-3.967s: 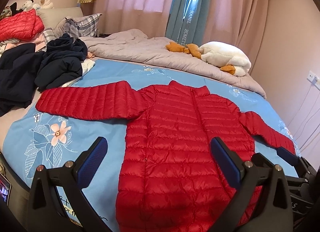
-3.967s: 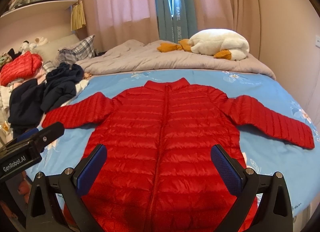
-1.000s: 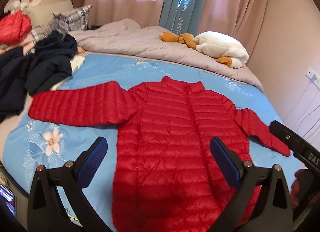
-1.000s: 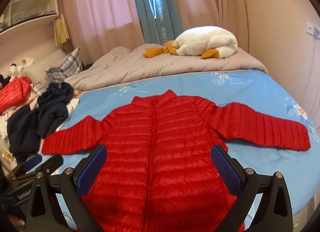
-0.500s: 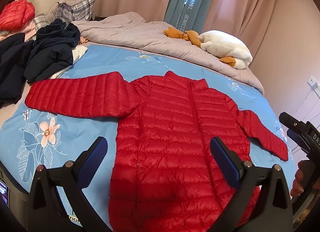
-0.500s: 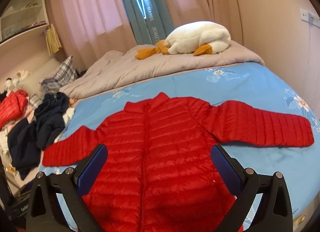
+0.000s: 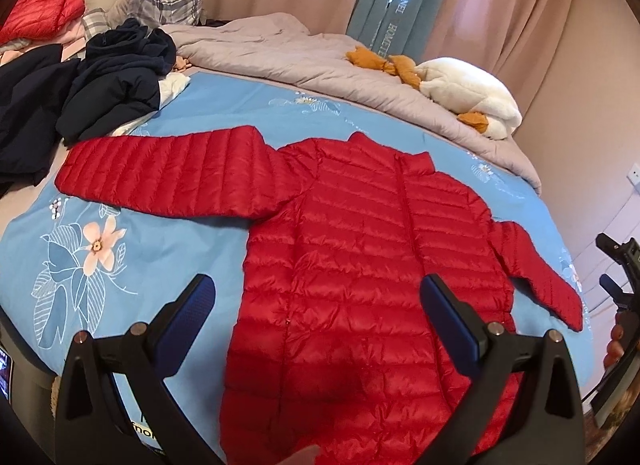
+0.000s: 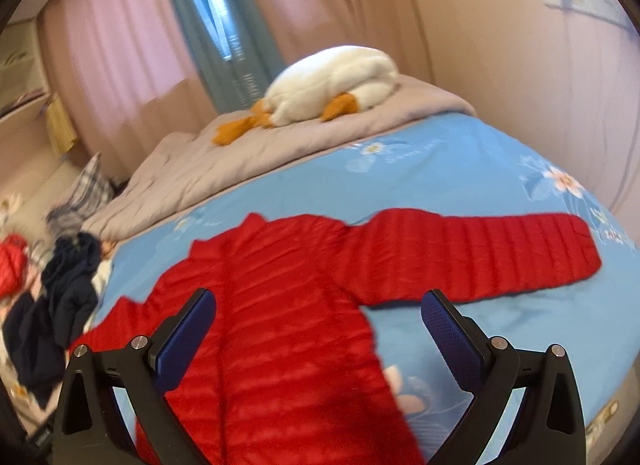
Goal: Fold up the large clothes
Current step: 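Reach the right tool to the cuff of the sleeve and grasp it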
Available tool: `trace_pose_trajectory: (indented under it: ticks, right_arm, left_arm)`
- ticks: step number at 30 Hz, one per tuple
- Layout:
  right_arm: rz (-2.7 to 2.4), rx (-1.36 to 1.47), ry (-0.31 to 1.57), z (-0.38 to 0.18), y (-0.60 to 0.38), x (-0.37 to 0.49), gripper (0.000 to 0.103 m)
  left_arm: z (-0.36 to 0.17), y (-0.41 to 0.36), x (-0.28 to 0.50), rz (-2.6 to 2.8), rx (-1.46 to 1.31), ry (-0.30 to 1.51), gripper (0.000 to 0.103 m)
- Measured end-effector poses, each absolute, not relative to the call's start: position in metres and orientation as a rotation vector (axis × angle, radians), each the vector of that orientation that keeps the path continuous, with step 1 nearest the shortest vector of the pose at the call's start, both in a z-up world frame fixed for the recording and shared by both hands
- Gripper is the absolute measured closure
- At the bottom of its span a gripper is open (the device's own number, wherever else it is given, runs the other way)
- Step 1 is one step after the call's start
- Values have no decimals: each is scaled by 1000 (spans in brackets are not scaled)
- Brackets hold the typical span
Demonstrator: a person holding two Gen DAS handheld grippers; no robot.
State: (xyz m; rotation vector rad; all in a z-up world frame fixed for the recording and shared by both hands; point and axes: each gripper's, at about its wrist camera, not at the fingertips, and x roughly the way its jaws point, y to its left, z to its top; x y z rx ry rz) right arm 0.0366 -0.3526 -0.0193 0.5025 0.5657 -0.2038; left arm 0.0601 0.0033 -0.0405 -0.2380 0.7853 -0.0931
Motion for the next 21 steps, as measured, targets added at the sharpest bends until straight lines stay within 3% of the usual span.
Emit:
trace_pose_trajectory:
  ticks: [10,21]
  right_arm:
    - [-436,760,632,-83,-449,30,17]
    - [-626,1088,674,-171,-533,-1,21]
  left_arm:
    - [-78,-16,72,-149,-196,896,4]
    - [-116,-31,80,-192,-223,1034,6]
